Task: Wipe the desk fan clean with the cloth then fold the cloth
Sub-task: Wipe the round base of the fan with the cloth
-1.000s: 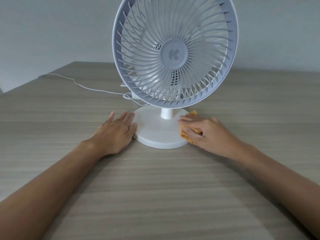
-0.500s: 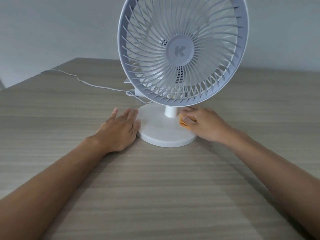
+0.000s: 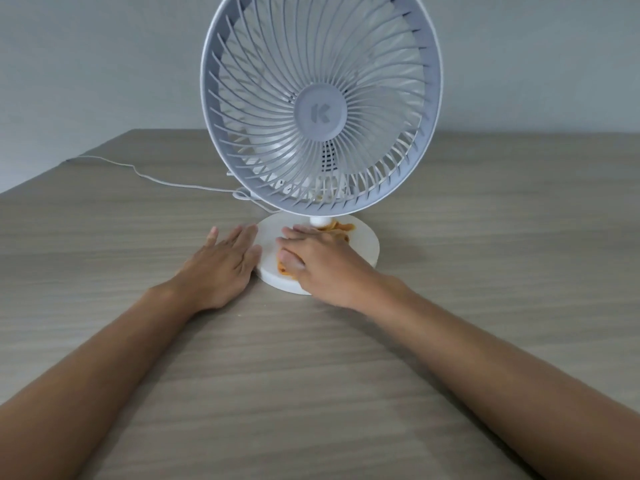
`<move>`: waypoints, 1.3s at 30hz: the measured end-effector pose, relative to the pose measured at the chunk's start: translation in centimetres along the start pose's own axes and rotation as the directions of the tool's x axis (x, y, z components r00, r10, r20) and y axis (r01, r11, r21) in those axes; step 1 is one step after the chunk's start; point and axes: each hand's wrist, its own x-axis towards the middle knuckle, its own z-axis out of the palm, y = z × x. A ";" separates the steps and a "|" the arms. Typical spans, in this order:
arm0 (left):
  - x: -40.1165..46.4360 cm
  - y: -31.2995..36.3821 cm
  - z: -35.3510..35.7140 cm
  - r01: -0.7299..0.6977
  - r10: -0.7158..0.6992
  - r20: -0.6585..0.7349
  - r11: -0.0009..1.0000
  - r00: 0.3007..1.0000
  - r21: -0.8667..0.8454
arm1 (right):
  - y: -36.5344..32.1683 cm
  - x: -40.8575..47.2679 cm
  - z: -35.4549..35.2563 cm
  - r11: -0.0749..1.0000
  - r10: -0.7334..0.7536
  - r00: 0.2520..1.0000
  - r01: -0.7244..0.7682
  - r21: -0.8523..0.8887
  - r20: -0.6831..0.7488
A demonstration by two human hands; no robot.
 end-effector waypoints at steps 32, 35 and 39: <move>4.7 0.0 -1.4 0.037 -0.126 -0.252 0.943 0.959 -0.331 | 9.5 -4.4 -4.4 0.973 0.125 0.992 -0.115 0.201 -0.036; 3.7 0.5 -1.2 -0.015 -0.064 -0.222 0.941 0.973 -0.337 | 9.3 -4.5 -4.4 0.975 0.141 0.989 -0.130 0.181 -0.051; 1.3 1.1 -1.3 -0.090 0.022 -0.233 0.954 0.972 -0.287 | 9.0 -4.6 -4.3 0.980 0.127 0.990 -0.117 0.159 -0.057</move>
